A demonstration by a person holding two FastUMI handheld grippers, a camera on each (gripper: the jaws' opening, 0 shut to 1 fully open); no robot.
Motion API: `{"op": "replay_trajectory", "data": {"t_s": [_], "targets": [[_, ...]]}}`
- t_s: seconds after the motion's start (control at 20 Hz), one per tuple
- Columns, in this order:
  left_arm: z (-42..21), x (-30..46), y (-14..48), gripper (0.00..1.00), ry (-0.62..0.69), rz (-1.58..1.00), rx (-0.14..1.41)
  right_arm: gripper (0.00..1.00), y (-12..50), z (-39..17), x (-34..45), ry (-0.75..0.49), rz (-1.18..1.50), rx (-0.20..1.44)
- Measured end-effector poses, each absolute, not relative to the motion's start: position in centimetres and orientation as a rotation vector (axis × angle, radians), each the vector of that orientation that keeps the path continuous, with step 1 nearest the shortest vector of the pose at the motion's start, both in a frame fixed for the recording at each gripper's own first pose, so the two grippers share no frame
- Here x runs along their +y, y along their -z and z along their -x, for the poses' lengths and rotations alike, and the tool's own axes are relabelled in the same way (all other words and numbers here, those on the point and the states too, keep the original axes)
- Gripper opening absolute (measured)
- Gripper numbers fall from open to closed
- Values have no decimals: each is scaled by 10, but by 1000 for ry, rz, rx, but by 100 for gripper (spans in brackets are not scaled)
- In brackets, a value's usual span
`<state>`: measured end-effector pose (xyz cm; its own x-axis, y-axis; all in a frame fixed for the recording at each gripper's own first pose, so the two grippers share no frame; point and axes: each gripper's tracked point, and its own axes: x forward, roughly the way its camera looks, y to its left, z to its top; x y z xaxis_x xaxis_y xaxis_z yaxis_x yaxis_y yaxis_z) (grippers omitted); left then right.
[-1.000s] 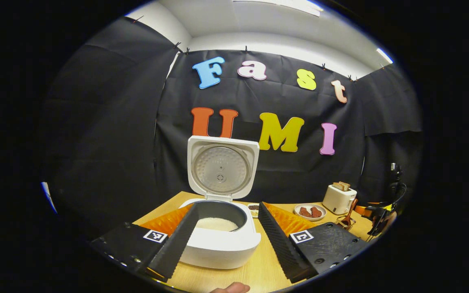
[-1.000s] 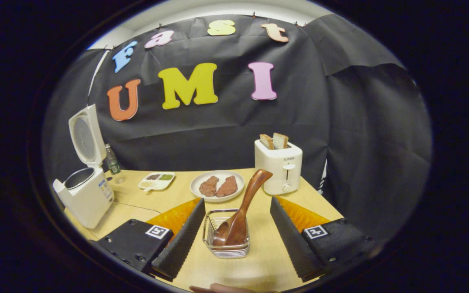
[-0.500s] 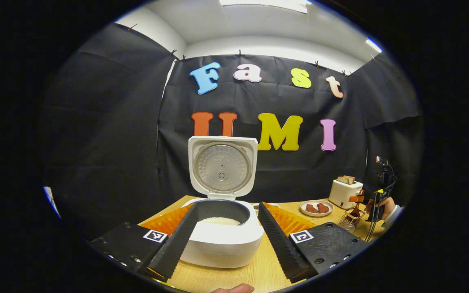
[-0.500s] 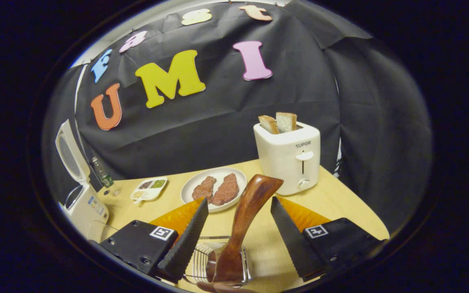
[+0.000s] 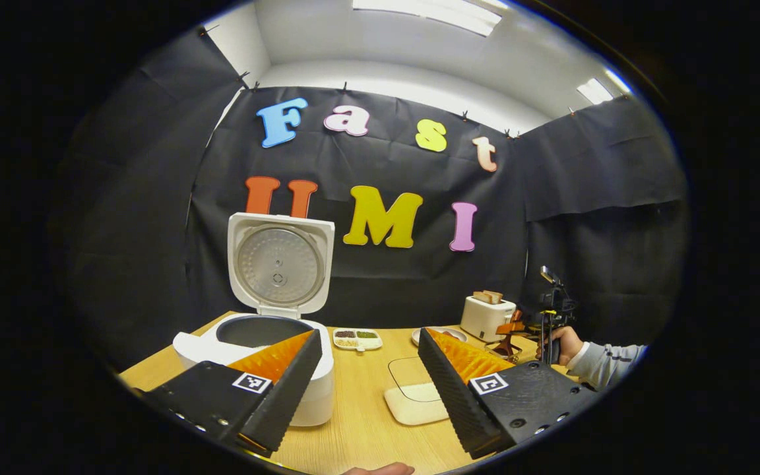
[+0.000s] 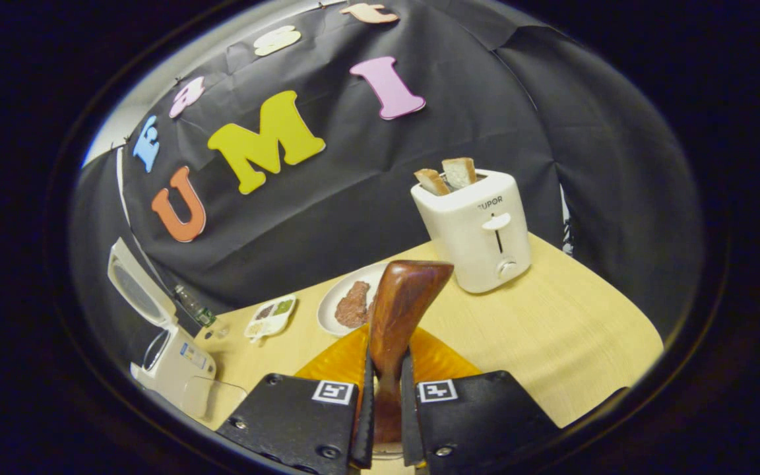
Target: Close the left gripper, press the button to open the rice cooker; take a wooden spoon from the chopstick holder with the right hand, scoop a spoonful of rice and pour it into the rice cooker, then put the wooden spoon back into the chopstick holder.
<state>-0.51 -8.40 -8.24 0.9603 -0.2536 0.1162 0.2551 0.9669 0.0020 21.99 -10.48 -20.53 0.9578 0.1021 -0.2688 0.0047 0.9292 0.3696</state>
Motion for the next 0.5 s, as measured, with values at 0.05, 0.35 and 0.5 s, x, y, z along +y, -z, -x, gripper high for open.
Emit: {"op": "replay_trajectory", "data": {"t_s": [0.05,0.35,0.5], "targets": [[11,-83,83,94,256,-4,-118,22,198,-214,-106,-41,-378,266],[50,-53,70,94,161,-75,-129,22,139,-176,-91,-2,-283,139],[72,-22,57,94,69,-71,-144,22,114,-155,-78,21,-223,97]]}}
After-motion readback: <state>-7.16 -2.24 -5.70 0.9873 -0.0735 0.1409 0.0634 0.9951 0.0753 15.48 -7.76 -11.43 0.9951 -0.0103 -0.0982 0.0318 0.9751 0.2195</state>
